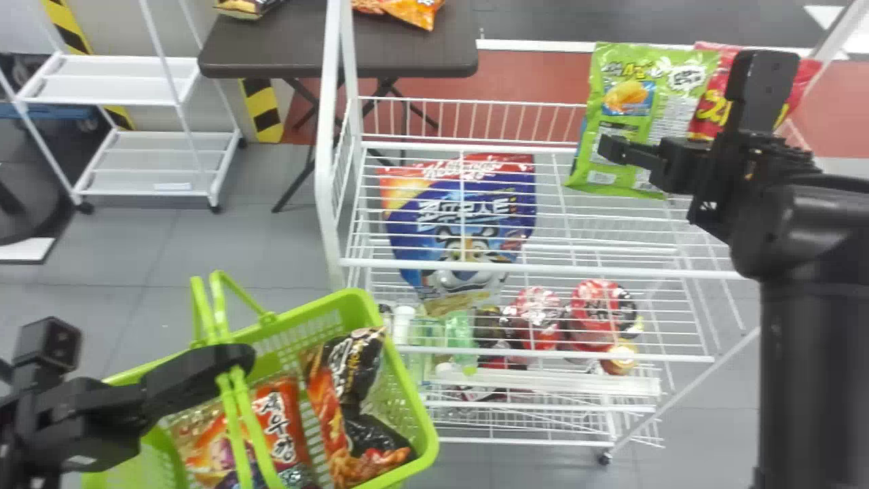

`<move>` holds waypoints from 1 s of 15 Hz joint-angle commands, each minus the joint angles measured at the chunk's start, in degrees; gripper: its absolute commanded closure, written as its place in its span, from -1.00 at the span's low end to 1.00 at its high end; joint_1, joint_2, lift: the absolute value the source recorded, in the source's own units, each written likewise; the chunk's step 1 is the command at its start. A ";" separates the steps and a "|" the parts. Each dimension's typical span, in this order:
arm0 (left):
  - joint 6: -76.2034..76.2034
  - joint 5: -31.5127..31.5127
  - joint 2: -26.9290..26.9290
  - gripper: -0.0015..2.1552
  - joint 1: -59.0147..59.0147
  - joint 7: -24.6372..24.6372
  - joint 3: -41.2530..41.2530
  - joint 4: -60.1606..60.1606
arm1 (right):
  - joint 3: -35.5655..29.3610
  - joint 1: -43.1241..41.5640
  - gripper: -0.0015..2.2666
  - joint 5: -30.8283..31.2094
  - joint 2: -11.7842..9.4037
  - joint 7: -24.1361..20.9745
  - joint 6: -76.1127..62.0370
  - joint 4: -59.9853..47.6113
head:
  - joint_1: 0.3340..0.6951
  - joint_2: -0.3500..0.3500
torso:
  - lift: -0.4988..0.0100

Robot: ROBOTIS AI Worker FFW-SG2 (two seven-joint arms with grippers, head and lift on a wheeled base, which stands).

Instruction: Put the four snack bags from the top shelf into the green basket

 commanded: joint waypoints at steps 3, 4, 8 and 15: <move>0.07 0.00 0.03 0.99 0.01 -0.66 -0.02 0.24 | -1.09 -5.49 -0.94 3.03 0.00 -0.09 -6.15 12.69 | 1.00 -0.26 | 0.96; 0.07 0.00 0.03 0.99 0.01 -0.66 -0.02 0.24 | -0.83 -6.55 -0.93 4.70 0.05 -0.09 -7.90 15.06 | 1.00 -0.26 | 0.96; 0.07 0.00 0.03 0.99 0.19 -0.66 0.07 0.42 | 0.23 -10.94 -0.49 8.74 0.05 -1.06 -10.01 21.83 | 1.00 -0.26 | 0.96; 0.07 0.00 0.21 0.99 0.36 -0.66 0.42 0.95 | 0.49 -7.51 0.99 6.10 0.05 -1.50 -7.55 15.15 | 1.00 -0.25 | 0.96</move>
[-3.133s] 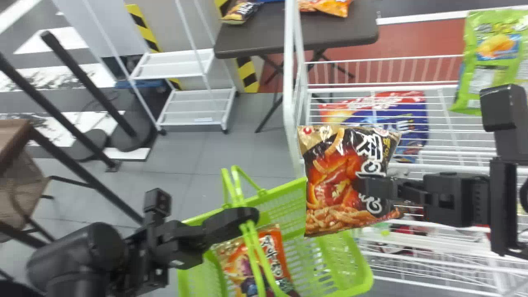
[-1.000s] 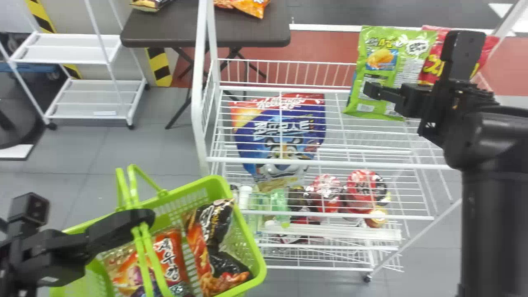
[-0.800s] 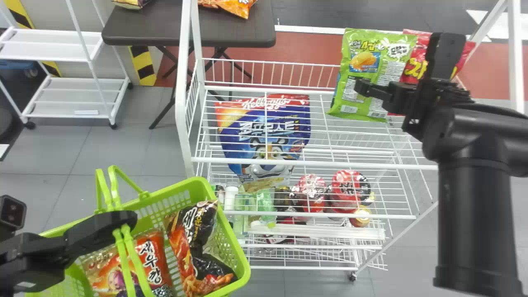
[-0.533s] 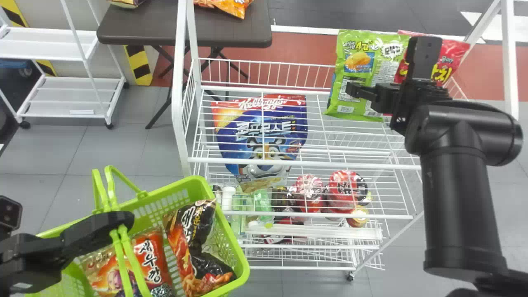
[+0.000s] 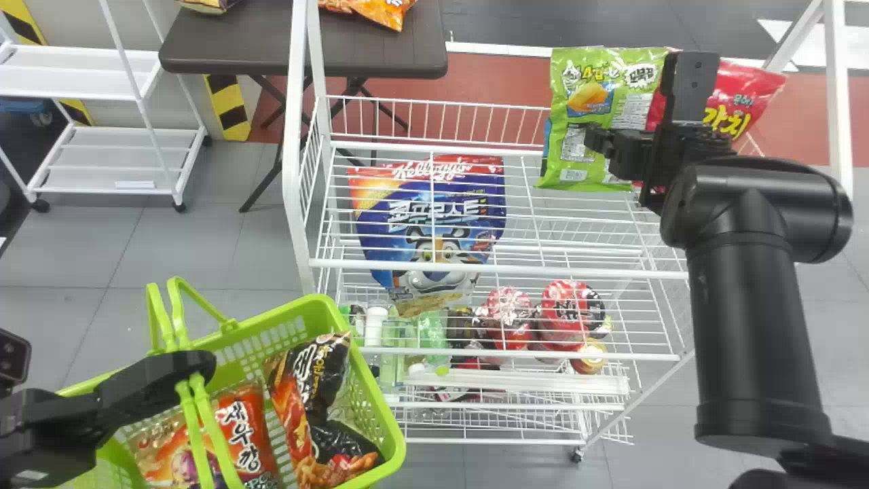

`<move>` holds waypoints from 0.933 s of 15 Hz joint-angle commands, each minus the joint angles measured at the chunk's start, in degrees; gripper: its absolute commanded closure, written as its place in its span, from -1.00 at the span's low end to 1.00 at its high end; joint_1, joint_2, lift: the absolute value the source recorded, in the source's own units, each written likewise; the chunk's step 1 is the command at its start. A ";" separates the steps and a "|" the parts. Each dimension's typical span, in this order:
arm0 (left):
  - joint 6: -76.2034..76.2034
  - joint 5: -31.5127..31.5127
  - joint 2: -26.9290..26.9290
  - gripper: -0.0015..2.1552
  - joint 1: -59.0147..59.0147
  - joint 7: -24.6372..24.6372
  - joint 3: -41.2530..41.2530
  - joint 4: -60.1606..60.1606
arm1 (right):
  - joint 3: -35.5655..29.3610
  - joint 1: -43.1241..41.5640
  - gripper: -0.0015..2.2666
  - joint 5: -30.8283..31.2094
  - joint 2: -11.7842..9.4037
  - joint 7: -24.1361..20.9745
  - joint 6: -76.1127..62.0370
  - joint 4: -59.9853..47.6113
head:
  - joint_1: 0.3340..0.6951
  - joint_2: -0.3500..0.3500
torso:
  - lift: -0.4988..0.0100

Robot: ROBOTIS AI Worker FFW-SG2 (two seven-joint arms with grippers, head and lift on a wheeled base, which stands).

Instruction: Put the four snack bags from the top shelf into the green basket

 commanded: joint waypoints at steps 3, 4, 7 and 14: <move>0.07 0.00 0.00 0.99 0.00 -0.66 -0.02 0.15 | -0.12 3.20 0.99 -3.64 0.05 1.01 3.87 -7.36 | 1.00 -0.24 | 0.96; 0.07 0.00 0.00 0.99 0.00 -0.66 0.07 0.23 | -0.12 4.26 0.99 -4.96 0.05 1.28 5.27 -10.00 | 1.00 -0.24 | 0.96; 0.07 0.00 0.00 0.99 -0.09 -0.66 -0.11 0.23 | 0.32 8.65 0.99 -11.02 0.05 2.16 12.48 -21.34 | 1.00 -0.20 | 0.96; 0.07 -0.09 -0.17 0.99 -0.44 -0.66 -0.19 0.41 | 6.12 20.96 0.99 -24.56 0.05 2.51 40.96 -49.37 | 1.00 0.13 | 0.96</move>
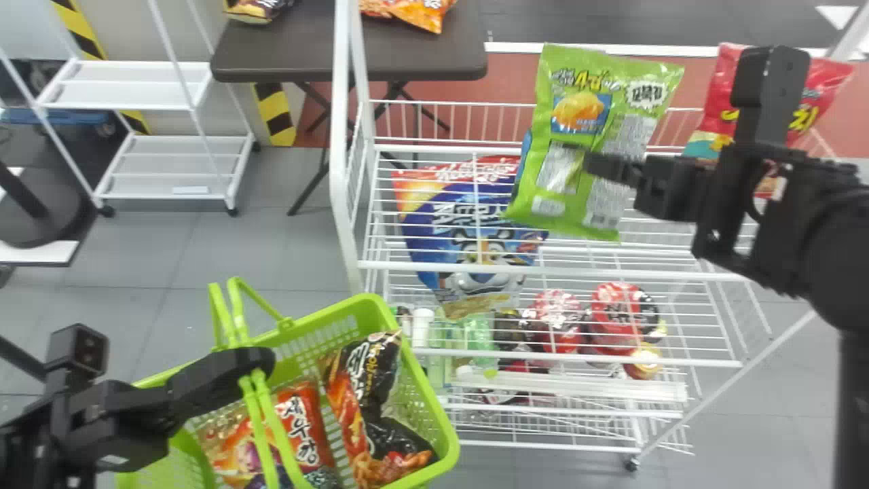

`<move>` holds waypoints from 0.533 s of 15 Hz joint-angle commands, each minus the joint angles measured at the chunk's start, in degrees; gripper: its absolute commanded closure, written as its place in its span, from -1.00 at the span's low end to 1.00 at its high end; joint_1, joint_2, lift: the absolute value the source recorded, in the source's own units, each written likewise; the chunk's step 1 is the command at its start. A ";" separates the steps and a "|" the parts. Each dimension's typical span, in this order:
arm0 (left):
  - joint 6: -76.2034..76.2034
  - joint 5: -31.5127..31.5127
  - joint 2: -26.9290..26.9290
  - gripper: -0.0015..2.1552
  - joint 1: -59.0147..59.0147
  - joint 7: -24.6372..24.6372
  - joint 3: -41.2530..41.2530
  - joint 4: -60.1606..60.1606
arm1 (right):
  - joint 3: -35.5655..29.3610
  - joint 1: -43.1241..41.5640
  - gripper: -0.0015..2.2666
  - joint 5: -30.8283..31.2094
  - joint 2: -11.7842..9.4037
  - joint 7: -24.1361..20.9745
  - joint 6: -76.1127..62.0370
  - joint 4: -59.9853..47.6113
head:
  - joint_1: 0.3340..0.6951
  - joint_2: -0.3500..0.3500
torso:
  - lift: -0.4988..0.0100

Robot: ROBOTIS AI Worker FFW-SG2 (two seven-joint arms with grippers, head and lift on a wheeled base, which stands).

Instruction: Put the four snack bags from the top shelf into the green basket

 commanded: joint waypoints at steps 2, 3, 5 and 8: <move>0.07 -0.08 -0.05 0.99 -0.19 -0.66 -0.08 0.20 | 2.44 3.76 0.99 -4.28 0.05 -0.17 12.98 -9.88 | 1.00 0.26 | 0.96; 0.07 -0.08 -0.14 0.99 -0.37 -0.66 -0.17 0.38 | 3.23 4.55 0.99 -5.86 0.05 -0.35 15.73 -11.99 | 1.00 0.31 | 0.96; 0.07 -0.08 -0.14 0.99 -0.72 -0.66 -0.35 0.55 | 6.22 5.87 0.99 -6.56 0.05 -0.70 15.73 -14.97 | 1.00 0.46 | 0.96; 0.07 -0.17 -0.32 0.99 -1.25 -0.66 -0.87 0.55 | 11.40 6.04 0.99 -7.71 0.05 -1.49 15.73 -16.03 | 1.00 0.60 | 0.96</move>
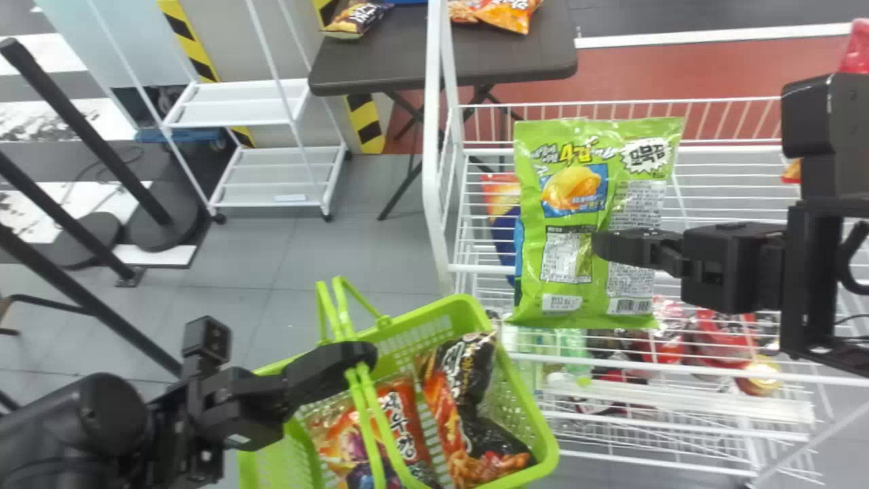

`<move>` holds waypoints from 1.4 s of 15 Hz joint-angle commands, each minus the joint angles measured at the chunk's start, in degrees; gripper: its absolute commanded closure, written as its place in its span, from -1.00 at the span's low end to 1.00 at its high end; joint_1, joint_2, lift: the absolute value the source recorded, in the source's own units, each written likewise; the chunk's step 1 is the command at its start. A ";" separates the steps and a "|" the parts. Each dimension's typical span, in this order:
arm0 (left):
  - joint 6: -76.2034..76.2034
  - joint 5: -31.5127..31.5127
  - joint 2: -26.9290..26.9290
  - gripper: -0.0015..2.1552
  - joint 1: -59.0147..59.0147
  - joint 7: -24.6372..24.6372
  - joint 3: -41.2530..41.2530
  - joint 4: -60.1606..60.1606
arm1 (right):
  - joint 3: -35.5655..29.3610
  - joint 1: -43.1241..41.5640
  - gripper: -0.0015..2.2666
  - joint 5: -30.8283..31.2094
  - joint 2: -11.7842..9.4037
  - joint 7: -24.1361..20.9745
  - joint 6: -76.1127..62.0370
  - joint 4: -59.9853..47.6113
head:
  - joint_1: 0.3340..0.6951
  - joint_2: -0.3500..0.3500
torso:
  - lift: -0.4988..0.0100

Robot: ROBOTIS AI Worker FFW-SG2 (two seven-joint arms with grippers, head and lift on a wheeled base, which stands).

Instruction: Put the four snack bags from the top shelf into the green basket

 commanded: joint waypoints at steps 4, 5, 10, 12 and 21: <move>0.00 -0.36 -0.47 0.99 -2.57 -0.66 -1.60 0.35 | 8.61 -0.24 0.99 -1.13 0.05 -1.96 0.14 0.78 | 1.00 0.81 | 0.96; 0.00 -0.36 -0.65 0.99 -3.28 -0.66 -1.69 0.44 | 9.48 -0.16 0.99 -1.83 0.05 -2.22 0.14 1.22 | 1.00 0.85 | 0.96; 0.07 -0.10 -1.35 0.99 -6.00 -0.66 -2.04 0.97 | 15.28 -0.86 0.99 -2.80 0.05 -2.84 0.14 6.85 | 1.00 1.00 | 0.96; 0.07 0.51 -1.53 0.99 -6.35 -0.66 -2.30 0.97 | 16.95 -1.56 0.99 -3.33 0.05 -2.84 0.14 10.36 | 1.00 1.00 | 0.96; 0.07 1.48 -1.53 0.99 -6.00 -0.66 -2.83 0.88 | 15.72 -4.37 -1.00 -8.34 0.05 -0.55 0.14 19.94 | 1.00 1.00 | 0.96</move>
